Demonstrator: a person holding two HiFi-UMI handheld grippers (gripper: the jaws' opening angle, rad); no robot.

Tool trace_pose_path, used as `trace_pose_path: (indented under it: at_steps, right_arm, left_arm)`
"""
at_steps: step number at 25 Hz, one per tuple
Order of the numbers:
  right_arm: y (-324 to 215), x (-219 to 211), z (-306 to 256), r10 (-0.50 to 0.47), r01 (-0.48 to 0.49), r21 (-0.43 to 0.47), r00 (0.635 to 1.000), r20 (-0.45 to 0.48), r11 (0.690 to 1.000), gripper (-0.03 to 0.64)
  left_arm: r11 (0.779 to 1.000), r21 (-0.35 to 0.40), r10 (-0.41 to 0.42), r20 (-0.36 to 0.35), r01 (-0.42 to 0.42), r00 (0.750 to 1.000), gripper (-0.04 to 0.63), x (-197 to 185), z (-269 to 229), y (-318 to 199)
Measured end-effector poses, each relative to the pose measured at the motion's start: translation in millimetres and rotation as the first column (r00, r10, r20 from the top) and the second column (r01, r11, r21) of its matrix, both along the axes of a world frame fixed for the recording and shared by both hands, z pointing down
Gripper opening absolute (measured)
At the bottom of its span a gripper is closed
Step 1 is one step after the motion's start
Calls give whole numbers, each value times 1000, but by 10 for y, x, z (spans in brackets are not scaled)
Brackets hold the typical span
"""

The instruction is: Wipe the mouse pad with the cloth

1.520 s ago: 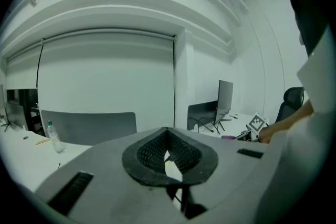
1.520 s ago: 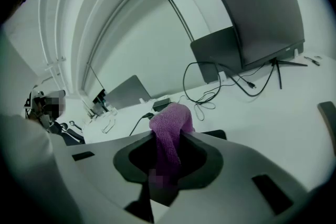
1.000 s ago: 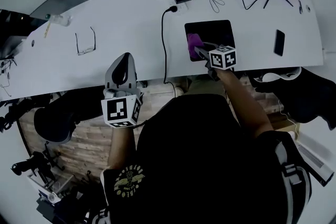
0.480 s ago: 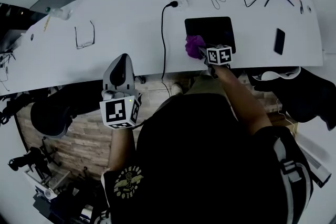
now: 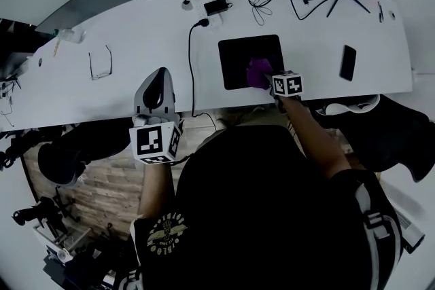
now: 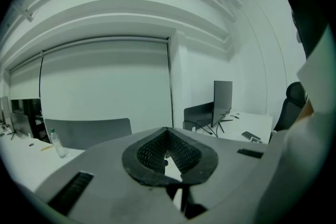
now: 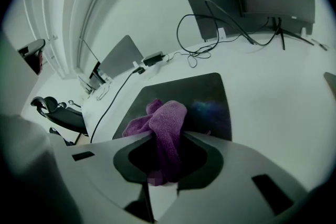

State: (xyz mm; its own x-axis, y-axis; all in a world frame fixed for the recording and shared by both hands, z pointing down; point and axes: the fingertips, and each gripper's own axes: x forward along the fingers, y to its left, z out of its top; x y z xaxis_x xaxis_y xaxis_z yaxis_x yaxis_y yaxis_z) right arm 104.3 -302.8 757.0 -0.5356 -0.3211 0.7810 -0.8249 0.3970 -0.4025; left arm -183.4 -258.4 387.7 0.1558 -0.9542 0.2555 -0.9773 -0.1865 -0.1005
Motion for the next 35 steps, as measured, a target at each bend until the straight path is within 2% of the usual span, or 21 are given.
trace_pose_path:
  at_steps: [7,11,13,16,21,26,30,35]
  right_arm:
    - [-133,588,24,10,-10,-11,1000,-23,1000,84]
    - [-151,809,23,-34,35,6,997,-62,999,84]
    - [-176,828,-129,-58,59,44,998,-38,997,84]
    - [-289,728,-661,-103,93,177,993,49,980,84]
    - [-458,590,-1714,-180,108,390,972,152,914,84]
    - [-547,562,-2834,-246,84,587,948,203,805,84]
    - [-566,583,-3536,-259,20,669,930,260,743,83]
    - [-478,627,-4037,-284,17,743,929,235,669,83]
  left_arm:
    - [1000,20,-1,3,1,1000,2,475,-90,-262]
    - [1000,26,-10,-3,10,1000,2,678,-101,-307]
    - [999,39,-15,-3,15,1000,2,756,-144,-327]
    - [998,64,-22,4,22,1000,2,819,-231,-369]
    - [994,96,-43,3,43,999,2,875,-345,-435]
    - [993,116,-31,-3,31,1000,2,981,-511,-430]
    - [992,129,-15,5,14,1000,2,1048,-646,-394]
    - [988,154,-1,10,0,1000,2,1096,-851,-355]
